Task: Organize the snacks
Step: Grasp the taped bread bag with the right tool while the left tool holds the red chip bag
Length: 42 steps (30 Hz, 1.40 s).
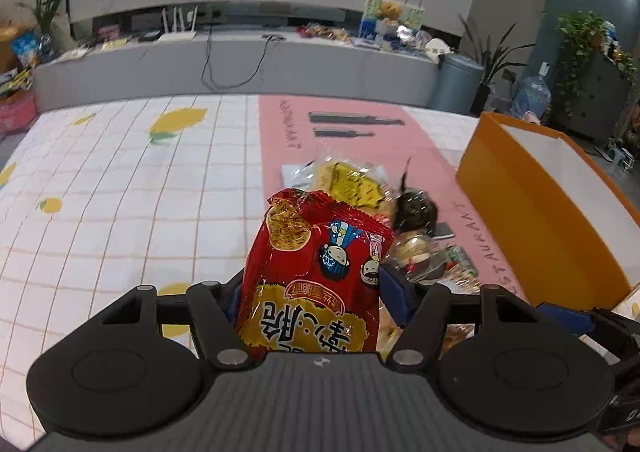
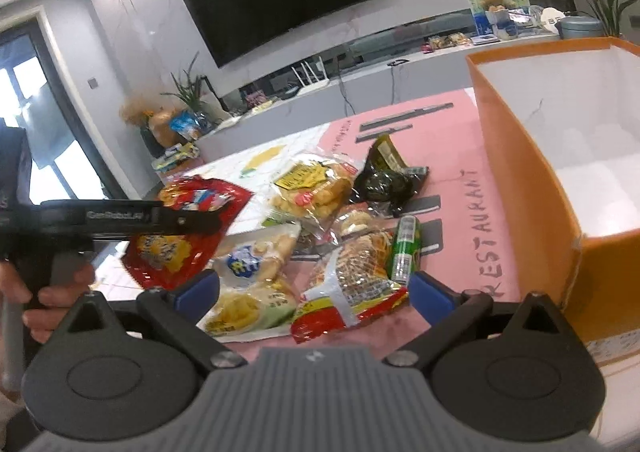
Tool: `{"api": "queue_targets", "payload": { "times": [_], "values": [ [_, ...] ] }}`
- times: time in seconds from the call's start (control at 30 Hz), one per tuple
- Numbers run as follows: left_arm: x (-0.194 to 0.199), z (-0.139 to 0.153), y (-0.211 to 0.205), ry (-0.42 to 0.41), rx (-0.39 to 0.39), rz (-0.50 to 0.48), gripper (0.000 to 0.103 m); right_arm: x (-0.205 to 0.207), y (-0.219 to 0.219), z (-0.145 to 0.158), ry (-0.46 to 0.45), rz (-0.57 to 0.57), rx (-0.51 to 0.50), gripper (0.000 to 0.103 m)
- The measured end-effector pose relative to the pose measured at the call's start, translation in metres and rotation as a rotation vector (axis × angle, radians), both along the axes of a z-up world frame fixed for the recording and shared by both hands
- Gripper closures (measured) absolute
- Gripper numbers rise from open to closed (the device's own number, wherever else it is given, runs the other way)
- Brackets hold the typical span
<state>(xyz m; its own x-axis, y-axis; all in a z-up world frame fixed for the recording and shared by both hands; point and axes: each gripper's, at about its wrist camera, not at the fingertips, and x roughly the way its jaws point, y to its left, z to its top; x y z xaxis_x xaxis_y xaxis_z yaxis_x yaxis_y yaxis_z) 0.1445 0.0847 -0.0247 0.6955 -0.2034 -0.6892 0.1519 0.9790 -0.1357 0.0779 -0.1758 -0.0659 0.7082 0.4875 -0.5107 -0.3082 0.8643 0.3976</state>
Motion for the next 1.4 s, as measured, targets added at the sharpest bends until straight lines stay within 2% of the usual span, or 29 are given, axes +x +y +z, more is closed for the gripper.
{"api": "queue_targets", "payload": {
  "times": [0.2,0.37,0.43,0.6,0.7,0.8,0.93,1.07,1.2,1.3,1.4],
  "values": [
    [0.004,0.0,0.008,0.01,-0.035,0.031,0.029,-0.004,0.028,-0.01,-0.061,0.025,-0.234,0.004],
    [0.004,-0.001,0.01,0.01,-0.045,0.036,0.03,-0.002,0.036,-0.019,-0.077,0.042,-0.309,0.005],
    [0.004,-0.002,0.008,0.015,-0.041,0.035,0.03,-0.001,0.04,-0.022,-0.09,0.05,-0.342,0.011],
    [0.002,-0.003,0.005,0.013,-0.031,0.024,0.03,-0.002,0.05,-0.026,-0.134,0.059,-0.422,0.015],
    [0.002,-0.002,0.004,0.012,-0.034,0.021,0.03,-0.001,0.051,-0.024,-0.139,0.064,-0.411,0.014],
    [0.002,-0.002,0.005,0.01,-0.038,0.022,0.031,0.003,0.05,-0.02,-0.133,0.064,-0.366,0.007],
    [0.002,-0.001,0.006,0.014,-0.046,0.029,0.032,0.01,0.053,-0.017,-0.133,0.065,-0.337,0.007],
    [0.002,-0.002,0.006,0.015,-0.046,0.03,0.033,0.02,0.059,-0.022,-0.124,0.06,-0.355,0.007],
    [0.003,-0.003,0.006,0.018,-0.04,0.032,0.034,0.029,0.067,-0.031,-0.1,0.062,-0.391,0.011],
    [0.004,-0.003,0.006,0.02,-0.04,0.035,0.035,0.03,0.072,-0.035,-0.125,0.06,-0.431,0.012],
    [0.005,-0.003,0.006,0.019,-0.043,0.033,0.035,0.029,0.078,-0.036,-0.148,0.071,-0.473,0.02]
  ]
}}
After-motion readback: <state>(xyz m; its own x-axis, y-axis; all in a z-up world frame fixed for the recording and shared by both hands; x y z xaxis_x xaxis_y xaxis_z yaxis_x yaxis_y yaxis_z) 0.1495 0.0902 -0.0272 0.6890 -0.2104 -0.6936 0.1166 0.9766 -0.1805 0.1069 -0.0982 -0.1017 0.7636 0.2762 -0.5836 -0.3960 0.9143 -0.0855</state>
